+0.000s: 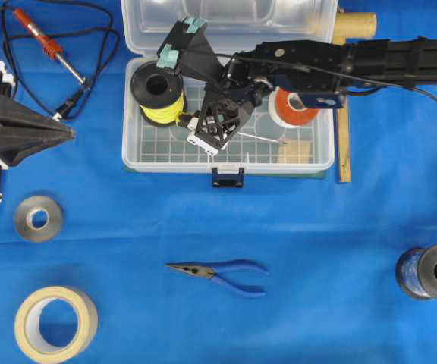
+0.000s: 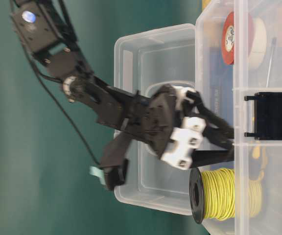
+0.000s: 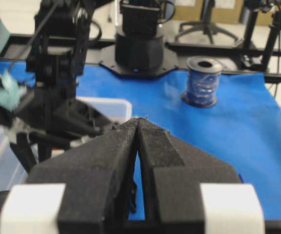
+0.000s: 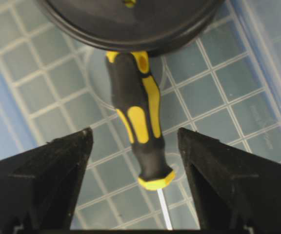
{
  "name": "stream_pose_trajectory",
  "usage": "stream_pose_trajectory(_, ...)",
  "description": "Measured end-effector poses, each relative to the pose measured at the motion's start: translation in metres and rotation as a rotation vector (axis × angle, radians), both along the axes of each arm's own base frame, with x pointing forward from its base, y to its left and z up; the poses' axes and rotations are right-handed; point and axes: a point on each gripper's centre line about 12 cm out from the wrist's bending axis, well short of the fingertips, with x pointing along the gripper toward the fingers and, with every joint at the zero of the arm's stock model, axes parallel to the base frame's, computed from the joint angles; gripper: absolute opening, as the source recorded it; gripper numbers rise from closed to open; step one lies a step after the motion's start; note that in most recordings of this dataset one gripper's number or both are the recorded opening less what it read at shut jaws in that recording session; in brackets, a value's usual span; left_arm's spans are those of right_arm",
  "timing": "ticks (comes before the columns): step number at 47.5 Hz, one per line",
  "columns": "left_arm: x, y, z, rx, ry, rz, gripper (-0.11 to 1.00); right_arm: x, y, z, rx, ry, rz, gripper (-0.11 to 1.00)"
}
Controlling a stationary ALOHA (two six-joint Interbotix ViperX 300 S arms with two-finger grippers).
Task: Pick the screwdriver from the toolbox among several items.
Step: 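Close the right gripper on the yellow-black screwdriver handle, then lift the screwdriver out of the toolbox and move it toward the front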
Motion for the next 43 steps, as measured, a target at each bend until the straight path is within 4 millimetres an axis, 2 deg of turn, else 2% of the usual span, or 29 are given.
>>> stream_pose_trajectory(9,-0.001,0.0,-0.003,0.001,0.006,-0.002,0.0,0.001,-0.001,-0.023,-0.01,0.05,0.013,0.85)
stream_pose_trajectory(13,-0.001,0.0,-0.004,0.001,0.008,0.0,0.0,0.001,-0.001,-0.026,-0.016,0.051,0.019,0.81)
stream_pose_trajectory(16,-0.001,0.0,-0.004,0.0,0.009,0.0,0.0,0.003,0.0,-0.025,-0.022,0.038,0.023,0.69)
stream_pose_trajectory(20,-0.001,0.0,-0.004,0.0,0.009,0.0,0.0,0.005,0.001,-0.025,-0.028,0.026,0.034,0.45)
stream_pose_trajectory(21,-0.001,0.0,-0.005,0.0,0.011,0.0,0.0,0.005,0.002,-0.025,-0.025,0.024,0.033,0.42)
stream_pose_trajectory(34,-0.002,0.0,-0.006,0.0,0.014,0.0,0.0,0.004,0.006,-0.021,-0.021,0.031,0.035,0.42)
stream_pose_trajectory(37,-0.002,0.0,-0.006,0.0,0.015,0.0,0.0,0.003,0.007,-0.012,-0.021,0.025,0.033,0.42)
stream_pose_trajectory(43,-0.002,0.0,-0.006,0.0,0.014,0.0,0.0,-0.004,0.008,0.021,-0.023,0.004,0.03,0.42)
